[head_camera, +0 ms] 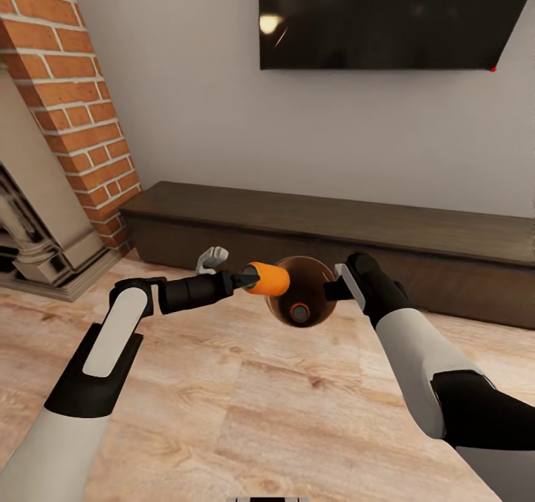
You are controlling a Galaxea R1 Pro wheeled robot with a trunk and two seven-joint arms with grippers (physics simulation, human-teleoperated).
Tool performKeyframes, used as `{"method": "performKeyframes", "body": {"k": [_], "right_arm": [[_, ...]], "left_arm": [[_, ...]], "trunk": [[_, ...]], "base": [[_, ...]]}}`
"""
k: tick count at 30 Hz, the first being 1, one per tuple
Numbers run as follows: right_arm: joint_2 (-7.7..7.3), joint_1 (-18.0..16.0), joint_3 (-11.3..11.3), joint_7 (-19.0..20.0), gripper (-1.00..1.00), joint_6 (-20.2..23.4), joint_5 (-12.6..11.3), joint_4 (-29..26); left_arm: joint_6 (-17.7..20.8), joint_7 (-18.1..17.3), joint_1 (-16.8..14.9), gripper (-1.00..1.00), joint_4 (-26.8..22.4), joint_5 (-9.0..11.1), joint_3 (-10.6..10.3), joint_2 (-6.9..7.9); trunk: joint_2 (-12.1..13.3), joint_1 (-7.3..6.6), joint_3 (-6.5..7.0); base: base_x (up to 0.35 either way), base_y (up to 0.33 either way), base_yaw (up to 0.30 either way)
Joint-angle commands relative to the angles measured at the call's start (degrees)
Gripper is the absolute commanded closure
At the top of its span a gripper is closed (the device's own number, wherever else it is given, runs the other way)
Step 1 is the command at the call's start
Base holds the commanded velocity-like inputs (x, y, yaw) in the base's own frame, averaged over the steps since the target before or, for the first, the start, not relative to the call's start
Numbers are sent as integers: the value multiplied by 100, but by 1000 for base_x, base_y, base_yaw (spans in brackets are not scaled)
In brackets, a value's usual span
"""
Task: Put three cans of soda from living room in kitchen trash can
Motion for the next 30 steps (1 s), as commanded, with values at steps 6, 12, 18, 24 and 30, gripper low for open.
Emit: {"method": "performKeyframes", "body": {"k": [6,12,18,24,30], "right_arm": [[160,-2,7,20,100,0,-111,0],[234,-2,54,18,100,0,-15,0],[325,40,185,18,100,0,14,-6],[414,103,301,20,100,0,18,-8],[532,192,385,18,100,0,18,-2]], "left_arm": [[1,576,0,100,60,-27,9,-51],[1,961,0,100,369,-40,-10,-102],[-124,1009,0,100,734,-147,-357,-136],[-191,1021,0,100,826,-166,-466,-144],[-198,1027,0,100,836,-168,-477,-153]], "trunk": [[3,-5,46],[3,-5,46],[3,-5,46],[3,-5,46],[3,-5,46]], "base": [[0,0,0],[0,0,0],[0,0,0],[0,0,0],[0,0,0]]}}
